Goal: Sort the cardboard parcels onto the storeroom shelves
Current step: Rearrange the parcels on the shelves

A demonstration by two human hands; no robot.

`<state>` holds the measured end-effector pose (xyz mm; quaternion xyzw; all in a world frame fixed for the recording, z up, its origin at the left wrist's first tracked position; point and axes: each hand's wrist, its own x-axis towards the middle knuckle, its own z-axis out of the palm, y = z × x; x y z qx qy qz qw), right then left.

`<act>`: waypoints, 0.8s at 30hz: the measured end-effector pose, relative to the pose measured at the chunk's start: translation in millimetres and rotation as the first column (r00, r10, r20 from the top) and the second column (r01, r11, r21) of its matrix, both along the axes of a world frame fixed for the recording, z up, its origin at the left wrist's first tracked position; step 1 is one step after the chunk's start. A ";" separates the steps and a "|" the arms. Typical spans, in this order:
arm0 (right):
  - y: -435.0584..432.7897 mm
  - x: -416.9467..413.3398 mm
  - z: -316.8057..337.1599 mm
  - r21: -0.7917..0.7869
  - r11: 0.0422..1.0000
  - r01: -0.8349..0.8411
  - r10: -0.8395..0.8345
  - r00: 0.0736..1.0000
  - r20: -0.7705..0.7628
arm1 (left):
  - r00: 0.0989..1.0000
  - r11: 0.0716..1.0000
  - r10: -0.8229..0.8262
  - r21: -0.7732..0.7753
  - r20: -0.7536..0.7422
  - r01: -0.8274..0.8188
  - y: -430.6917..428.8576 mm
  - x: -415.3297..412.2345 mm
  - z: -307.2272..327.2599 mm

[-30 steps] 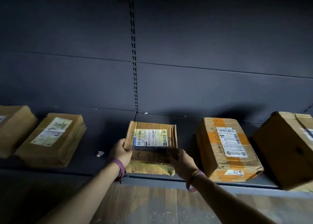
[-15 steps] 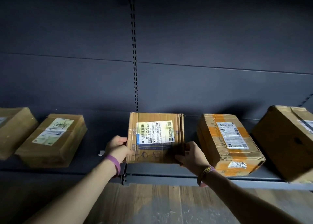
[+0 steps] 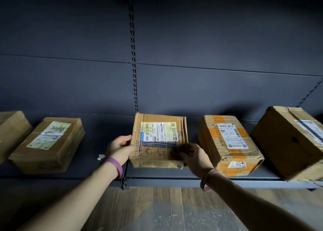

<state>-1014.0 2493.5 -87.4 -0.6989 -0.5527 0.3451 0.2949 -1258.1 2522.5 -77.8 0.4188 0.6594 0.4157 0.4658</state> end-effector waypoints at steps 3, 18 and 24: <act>2.0 -3.0 -5.2 -0.018 0.999 -0.043 0.044 0.998 0.051 | 0.999 1.000 -0.030 -0.009 -0.037 0.030 -2.5 0.9 -3.9; 15.5 -5.8 29.2 -0.033 0.999 0.007 0.002 0.969 0.246 | 0.982 0.963 -0.024 0.260 -0.186 0.073 25.3 33.0 21.1; -10.5 73.0 52.3 -0.030 0.994 0.102 -0.088 0.948 0.306 | 0.941 0.915 -0.337 0.222 -0.043 0.338 5.8 159.7 32.7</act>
